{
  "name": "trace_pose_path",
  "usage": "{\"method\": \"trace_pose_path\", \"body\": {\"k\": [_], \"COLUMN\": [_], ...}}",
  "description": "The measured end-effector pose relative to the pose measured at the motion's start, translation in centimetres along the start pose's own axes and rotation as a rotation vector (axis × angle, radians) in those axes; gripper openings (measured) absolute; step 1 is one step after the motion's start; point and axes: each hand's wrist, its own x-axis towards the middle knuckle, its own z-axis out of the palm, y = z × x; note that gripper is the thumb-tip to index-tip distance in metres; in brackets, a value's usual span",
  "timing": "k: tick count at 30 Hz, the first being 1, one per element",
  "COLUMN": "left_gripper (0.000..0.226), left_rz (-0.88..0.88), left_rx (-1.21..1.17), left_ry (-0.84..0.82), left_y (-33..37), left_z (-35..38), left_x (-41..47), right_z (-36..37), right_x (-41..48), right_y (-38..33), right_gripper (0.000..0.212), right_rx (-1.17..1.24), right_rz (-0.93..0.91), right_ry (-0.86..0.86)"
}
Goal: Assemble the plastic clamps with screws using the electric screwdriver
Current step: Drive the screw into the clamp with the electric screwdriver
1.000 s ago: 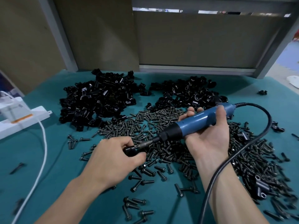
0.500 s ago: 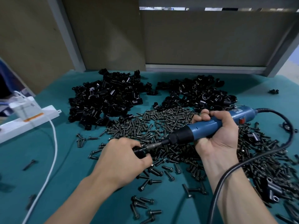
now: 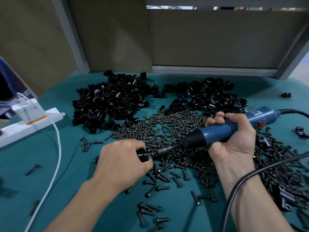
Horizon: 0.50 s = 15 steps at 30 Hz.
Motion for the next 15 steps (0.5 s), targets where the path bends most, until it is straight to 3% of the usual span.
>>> {"method": "trace_pose_path", "body": {"k": [4, 7, 10, 15], "left_gripper": [0.032, 0.031, 0.032, 0.019], "left_rz": [0.152, 0.196, 0.143, -0.086], "left_rx": [0.103, 0.205, 0.209, -0.042], "left_ry": [0.125, 0.23, 0.28, 0.176], "left_y": [0.3, 0.1, -0.3, -0.3], "left_z": [-0.8, -1.5, -1.9, -1.1], "left_x": [0.0, 0.3, 0.4, 0.2], "right_z": [0.2, 0.7, 1.6, 3.5], "right_x": [-0.3, -0.5, -0.8, -0.3], "right_y": [-0.4, -0.3, -0.6, -0.2], "right_gripper": [0.013, 0.019, 0.021, 0.019], "right_rx": [-0.035, -0.243, -0.51, -0.984], "right_rz": [0.025, 0.091, 0.18, 0.24], "right_ry": [0.011, 0.087, 0.074, -0.056]}}
